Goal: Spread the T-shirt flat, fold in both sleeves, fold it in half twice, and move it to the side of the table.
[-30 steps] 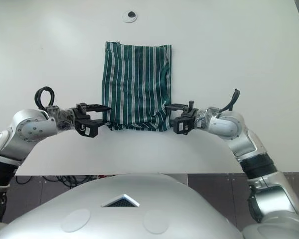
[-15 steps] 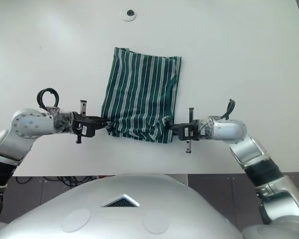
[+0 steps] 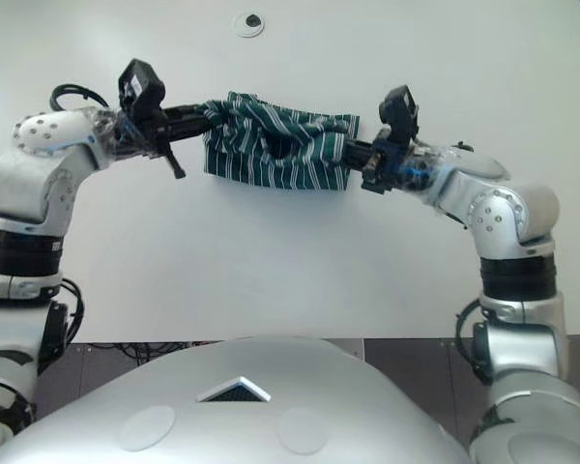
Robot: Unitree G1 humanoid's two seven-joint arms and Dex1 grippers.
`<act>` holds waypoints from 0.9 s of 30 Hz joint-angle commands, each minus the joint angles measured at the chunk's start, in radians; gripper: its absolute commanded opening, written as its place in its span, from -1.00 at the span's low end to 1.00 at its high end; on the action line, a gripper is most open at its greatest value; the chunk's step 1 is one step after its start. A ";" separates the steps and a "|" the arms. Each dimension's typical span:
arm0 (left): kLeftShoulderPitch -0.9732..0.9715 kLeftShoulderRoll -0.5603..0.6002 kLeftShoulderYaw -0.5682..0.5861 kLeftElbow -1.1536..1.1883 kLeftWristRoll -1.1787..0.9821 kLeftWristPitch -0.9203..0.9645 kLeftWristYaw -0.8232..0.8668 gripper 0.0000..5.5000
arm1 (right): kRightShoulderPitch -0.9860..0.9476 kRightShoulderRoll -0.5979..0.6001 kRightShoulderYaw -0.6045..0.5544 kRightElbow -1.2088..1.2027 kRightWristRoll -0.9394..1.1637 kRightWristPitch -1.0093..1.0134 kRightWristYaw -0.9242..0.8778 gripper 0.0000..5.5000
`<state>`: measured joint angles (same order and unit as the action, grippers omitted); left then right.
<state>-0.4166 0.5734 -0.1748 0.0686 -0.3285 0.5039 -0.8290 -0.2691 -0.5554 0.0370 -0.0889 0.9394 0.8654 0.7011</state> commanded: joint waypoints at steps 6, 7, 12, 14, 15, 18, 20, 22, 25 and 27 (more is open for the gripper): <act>-0.166 -0.116 -0.047 0.297 0.127 0.025 0.055 -0.99 | -0.126 0.141 -0.071 0.281 -0.038 0.111 -0.127 -1.00; -0.172 -0.125 -0.048 0.318 0.134 0.016 0.053 -0.99 | -0.132 0.149 -0.081 0.301 -0.048 0.110 -0.135 -1.00; -0.170 -0.139 -0.030 0.324 0.136 -0.022 0.021 -0.99 | -0.145 0.168 -0.090 0.321 -0.110 0.077 -0.118 -1.00; -0.177 -0.140 -0.030 0.343 0.150 -0.022 0.019 -0.99 | -0.164 0.181 -0.108 0.340 -0.112 0.072 -0.112 -0.91; -0.184 -0.143 -0.031 0.357 0.156 -0.022 0.019 -0.99 | -0.176 0.190 -0.120 0.357 -0.113 0.066 -0.115 -0.88; -0.217 -0.166 -0.030 0.410 0.162 -0.007 0.017 -0.88 | -0.229 0.224 -0.174 0.446 -0.121 0.055 -0.145 -0.68; -0.249 -0.193 -0.004 0.459 0.145 0.014 0.028 -0.75 | -0.252 0.244 -0.201 0.509 -0.139 0.047 -0.170 -0.53; -0.284 -0.219 0.055 0.515 0.118 0.036 0.066 -0.65 | -0.267 0.263 -0.234 0.570 -0.155 0.033 -0.205 -0.52; -0.339 -0.242 0.155 0.628 0.100 0.027 0.184 -0.61 | -0.277 0.279 -0.267 0.657 -0.195 -0.010 -0.265 -0.52; -0.367 -0.246 0.199 0.716 0.113 -0.020 0.273 -0.61 | -0.273 0.284 -0.266 0.701 -0.243 -0.041 -0.295 -0.52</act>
<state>-0.7502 0.3278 -0.0206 0.7089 -0.2266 0.5192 -0.6324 -0.5283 -0.2804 -0.2246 0.5747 0.7403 0.8552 0.4393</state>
